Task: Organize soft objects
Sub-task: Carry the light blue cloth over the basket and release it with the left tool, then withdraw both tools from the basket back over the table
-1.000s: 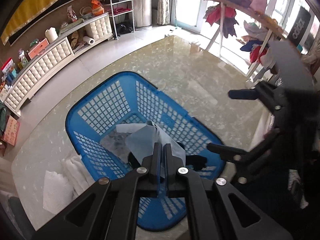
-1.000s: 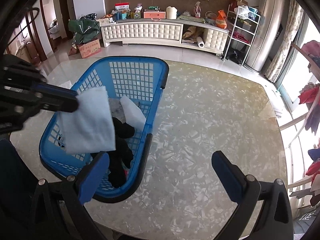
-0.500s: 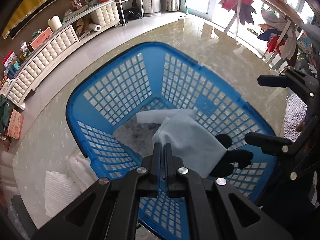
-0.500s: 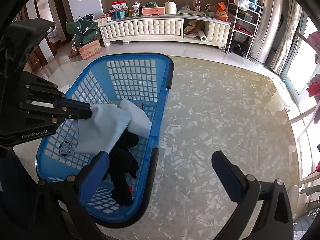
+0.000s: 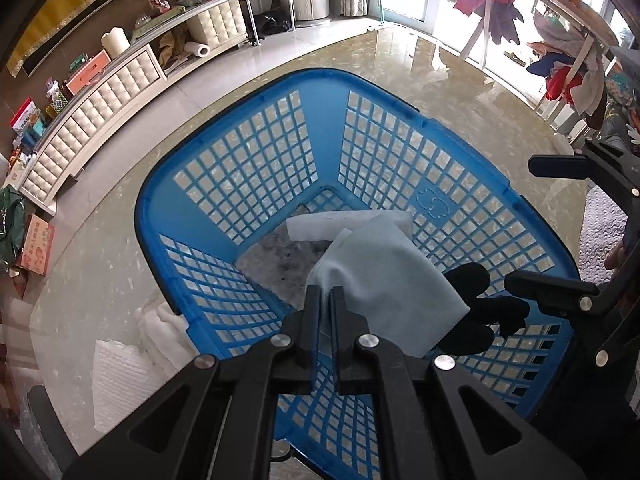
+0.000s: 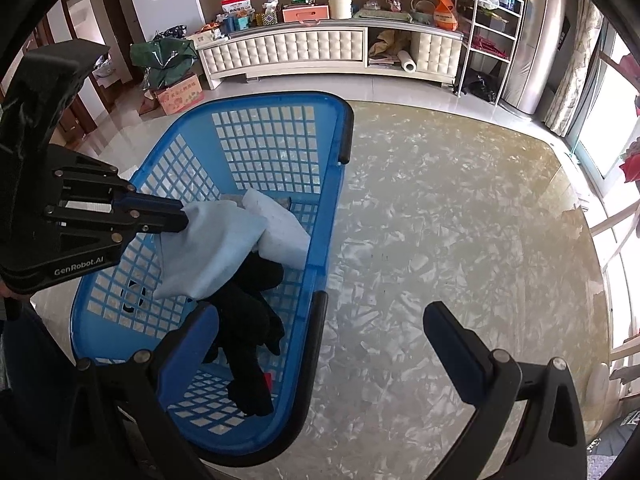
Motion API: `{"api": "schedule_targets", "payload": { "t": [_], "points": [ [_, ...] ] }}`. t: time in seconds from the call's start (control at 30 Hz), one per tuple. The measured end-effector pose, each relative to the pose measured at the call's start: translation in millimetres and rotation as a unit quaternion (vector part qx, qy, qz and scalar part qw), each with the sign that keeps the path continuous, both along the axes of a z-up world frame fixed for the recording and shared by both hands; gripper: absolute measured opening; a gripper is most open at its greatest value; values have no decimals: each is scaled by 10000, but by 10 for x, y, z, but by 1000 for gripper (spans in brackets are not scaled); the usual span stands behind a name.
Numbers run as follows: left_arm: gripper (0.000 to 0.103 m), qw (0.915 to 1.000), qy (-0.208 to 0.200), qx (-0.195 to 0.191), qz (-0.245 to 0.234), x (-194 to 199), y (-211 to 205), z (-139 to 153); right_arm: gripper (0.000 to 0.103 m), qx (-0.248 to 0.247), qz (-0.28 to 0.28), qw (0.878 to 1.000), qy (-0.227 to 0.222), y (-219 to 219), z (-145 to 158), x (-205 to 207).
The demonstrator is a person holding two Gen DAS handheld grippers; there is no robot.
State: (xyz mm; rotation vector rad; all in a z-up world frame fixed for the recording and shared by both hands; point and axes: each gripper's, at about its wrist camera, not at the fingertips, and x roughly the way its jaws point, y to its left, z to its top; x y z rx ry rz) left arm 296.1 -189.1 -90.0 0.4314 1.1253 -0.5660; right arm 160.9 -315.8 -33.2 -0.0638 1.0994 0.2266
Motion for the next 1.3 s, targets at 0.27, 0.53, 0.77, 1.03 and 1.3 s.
{"api": "schedule_targets", "payload": {
  "t": [0.27, 0.53, 0.77, 1.03, 1.3],
  "points": [
    [49, 9998, -195, -30, -20, -49, 32, 93, 103, -12, 18, 10000, 16, -13, 24, -32],
    [82, 9989, -456, 19, -60, -216, 97, 304, 102, -73, 49, 9999, -87, 71, 147, -112],
    [82, 9981, -607, -71, 20, -443, 240, 504, 102, -161, 51, 9996, -240, 144, 287, -170],
    [85, 9965, -745, -200, 321, -731, 500, 712, 102, -233, 24, 9985, -492, 245, 464, -300],
    [88, 9933, -980, -350, 496, -993, 782, 875, 103, -296, 135, 9971, -685, 485, 596, -421]
  ]
}}
